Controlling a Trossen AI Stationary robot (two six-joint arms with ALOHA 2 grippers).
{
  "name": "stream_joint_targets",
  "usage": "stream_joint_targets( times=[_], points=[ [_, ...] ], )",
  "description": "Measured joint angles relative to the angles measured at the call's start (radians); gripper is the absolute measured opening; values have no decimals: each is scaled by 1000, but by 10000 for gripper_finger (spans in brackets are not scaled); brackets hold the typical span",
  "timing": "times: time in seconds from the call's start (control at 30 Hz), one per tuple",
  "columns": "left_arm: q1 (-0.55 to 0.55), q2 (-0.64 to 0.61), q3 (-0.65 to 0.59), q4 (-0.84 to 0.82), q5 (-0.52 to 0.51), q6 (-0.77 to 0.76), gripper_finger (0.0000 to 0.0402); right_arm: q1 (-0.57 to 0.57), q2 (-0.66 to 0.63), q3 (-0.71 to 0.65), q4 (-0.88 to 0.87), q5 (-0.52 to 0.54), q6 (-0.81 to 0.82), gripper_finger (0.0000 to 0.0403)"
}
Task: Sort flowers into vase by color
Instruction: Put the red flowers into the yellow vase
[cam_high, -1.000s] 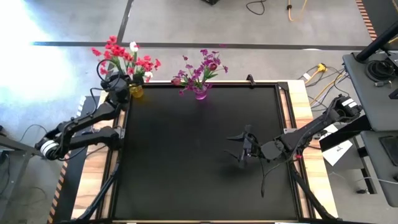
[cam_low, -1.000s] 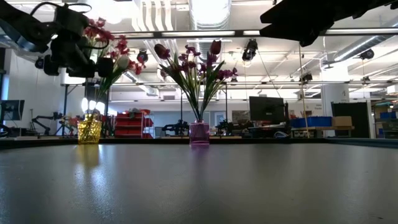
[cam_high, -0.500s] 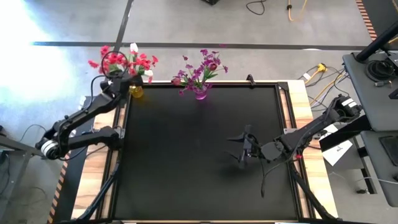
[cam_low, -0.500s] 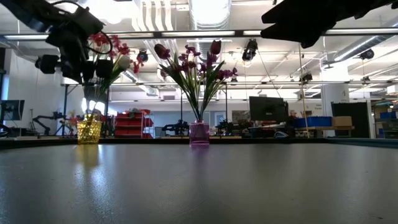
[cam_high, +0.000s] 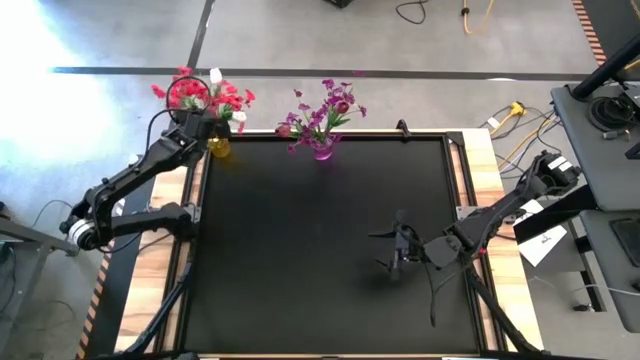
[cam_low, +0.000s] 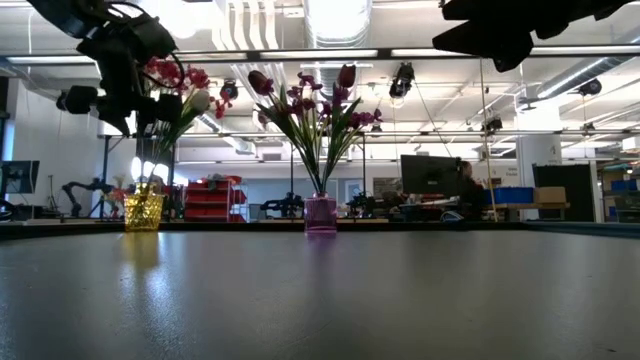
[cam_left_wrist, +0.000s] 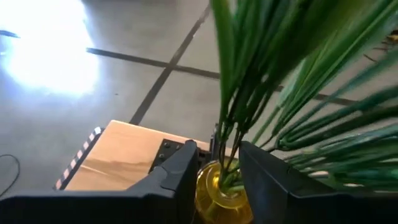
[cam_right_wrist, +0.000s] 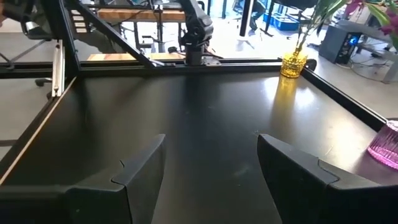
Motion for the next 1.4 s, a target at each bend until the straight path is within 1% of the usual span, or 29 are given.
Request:
stream_joint_targets(
  times=[0.13, 0.33, 0.4, 0.53, 0.7, 1.03, 1.13, 1.27, 1.4],
  points=[
    [0, 34, -1, 8, -53, -26, 79, 5, 0, 0, -15, 0, 0, 245],
    [-1, 102, -1, 14, -144, -90, 13, 4, 0, 0, -23, 1, -1, 245],
    [-1, 121, -1, 16, -157, -114, 5, 4, 0, 0, -29, 1, -1, 245],
    [-1, 146, -3, 5, -164, -142, 9, 4, 0, 0, -50, 2, 4, 244],
    [-14, 164, -5, -2, -157, -180, 1, 4, 0, 0, -55, 2, 7, 244],
    [-19, 204, -5, 9, -168, -233, 3, 4, 0, 0, -58, 2, 17, 244],
    [-20, 215, -7, 4, -173, -242, 16, 4, 0, 0, -58, 2, 17, 244],
    [-21, 217, -7, -12, -169, -236, 47, 4, 0, 0, -58, 2, 17, 244],
    [-21, 189, -7, -40, -121, -207, 82, 3, 0, 0, -58, 2, 15, 244]
  ],
)
